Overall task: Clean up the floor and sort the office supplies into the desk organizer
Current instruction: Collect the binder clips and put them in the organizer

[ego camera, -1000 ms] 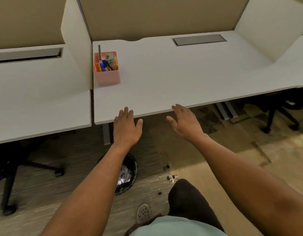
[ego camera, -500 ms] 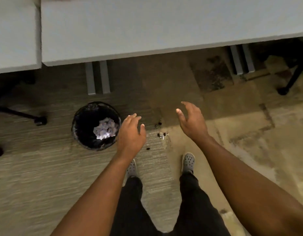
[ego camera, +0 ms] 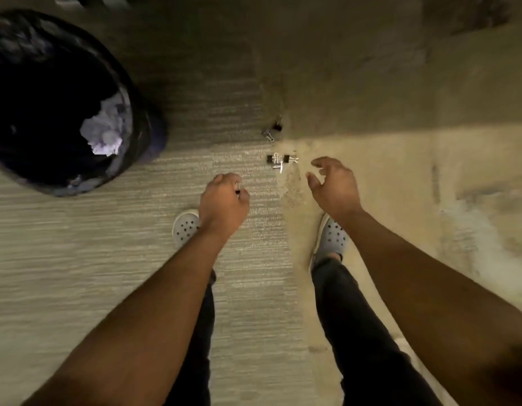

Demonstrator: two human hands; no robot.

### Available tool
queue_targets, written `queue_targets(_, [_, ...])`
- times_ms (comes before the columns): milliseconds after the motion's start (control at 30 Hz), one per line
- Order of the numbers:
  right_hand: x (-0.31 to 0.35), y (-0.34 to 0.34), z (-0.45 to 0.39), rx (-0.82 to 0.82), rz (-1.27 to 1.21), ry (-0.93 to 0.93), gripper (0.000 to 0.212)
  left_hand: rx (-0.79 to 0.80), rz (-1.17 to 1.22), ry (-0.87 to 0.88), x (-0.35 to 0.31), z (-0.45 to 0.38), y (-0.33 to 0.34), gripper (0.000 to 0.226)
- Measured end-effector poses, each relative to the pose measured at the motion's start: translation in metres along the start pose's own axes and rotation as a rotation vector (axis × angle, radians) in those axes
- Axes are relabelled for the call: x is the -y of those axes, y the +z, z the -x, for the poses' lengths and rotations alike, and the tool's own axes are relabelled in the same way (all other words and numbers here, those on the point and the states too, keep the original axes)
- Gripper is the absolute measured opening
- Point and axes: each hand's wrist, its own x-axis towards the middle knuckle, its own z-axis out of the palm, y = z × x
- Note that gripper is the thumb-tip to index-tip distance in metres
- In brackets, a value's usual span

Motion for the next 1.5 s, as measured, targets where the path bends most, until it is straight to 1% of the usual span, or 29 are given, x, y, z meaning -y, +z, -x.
queue_targets(67, [-0.021,0.033,-0.027,0.029,0.025,-0.026,0.033,0.028,-0.05,-0.014,0.021,-0.031,0.034,0.031])
queue_targets(200, [-0.054,0.091,-0.072,0.071,0.121,-0.088,0.033,0.145,-0.14,-0.064,0.064,-0.08,0.095,0.035])
queue_targets(300, [-0.072,0.123,-0.093,0.096,0.224,-0.159,0.038,0.197,-0.218,-0.077,0.091,-0.103,0.136,0.041])
queue_targets(367, [-0.081,0.14,-0.104,0.075,0.273,-0.215,0.042,0.207,-0.242,-0.093,0.105,-0.111,0.159,0.045])
queue_targets(433, [-0.087,0.153,-0.115,0.036,0.295,-0.265,0.046,0.186,-0.241,-0.125,0.114,-0.114,0.178,0.045])
queue_targets(500, [-0.091,0.163,-0.127,0.012,0.316,-0.304,0.048,0.125,-0.201,-0.126,0.122,-0.114,0.192,0.04])
queue_targets(600, [-0.094,0.171,-0.142,-0.015,0.325,-0.338,0.042,0.026,-0.151,-0.078,0.127,-0.11,0.206,0.035])
queue_targets(733, [-0.094,0.177,-0.153,-0.048,0.349,-0.373,0.033,-0.036,-0.105,-0.051,0.13,-0.11,0.213,0.038])
queue_targets(867, [-0.094,0.179,-0.157,-0.047,0.337,-0.356,0.028,-0.065,-0.092,-0.006,0.128,-0.113,0.213,0.03])
queue_targets(933, [-0.093,0.179,-0.155,-0.081,0.238,-0.304,0.024,-0.058,-0.058,-0.005,0.125,-0.116,0.211,0.028])
queue_targets(967, [-0.093,0.18,-0.155,-0.107,0.161,-0.25,0.024,-0.057,-0.025,-0.016,0.122,-0.118,0.21,0.029])
queue_targets(1033, [-0.091,0.18,-0.155,-0.142,-0.029,-0.079,0.021,-0.056,0.06,-0.037,0.116,-0.121,0.206,0.035])
queue_targets(1100, [-0.09,0.179,-0.156,-0.156,-0.255,0.11,0.012,-0.039,0.162,-0.063,0.107,-0.125,0.2,0.041])
queue_targets(1133, [-0.089,0.178,-0.154,-0.156,-0.391,0.202,0.007,-0.023,0.235,-0.093,0.101,-0.127,0.197,0.04])
queue_targets(1200, [-0.087,0.176,-0.147,-0.131,-0.589,0.333,0.011,0.044,0.495,-0.219,0.089,-0.132,0.192,0.028])
queue_targets(1233, [-0.086,0.176,-0.143,-0.115,-0.613,0.353,0.011,0.104,0.664,-0.32,0.082,-0.135,0.189,0.023])
queue_targets(1300, [-0.078,0.177,-0.131,-0.076,-0.534,0.297,0.004,0.201,0.943,-0.503,0.069,-0.139,0.182,0.022])
queue_targets(1333, [-0.072,0.178,-0.124,-0.048,-0.486,0.249,0.004,0.221,1.041,-0.563,0.064,-0.141,0.18,0.025])
queue_targets(1400, [-0.058,0.183,-0.106,0.028,-0.412,0.145,0.014,0.247,1.17,-0.601,0.056,-0.143,0.177,0.024])
queue_targets(1500, [-0.043,0.195,-0.08,0.146,-0.3,0.001,0.023,0.32,1.217,-0.592,0.054,-0.143,0.177,0.024])
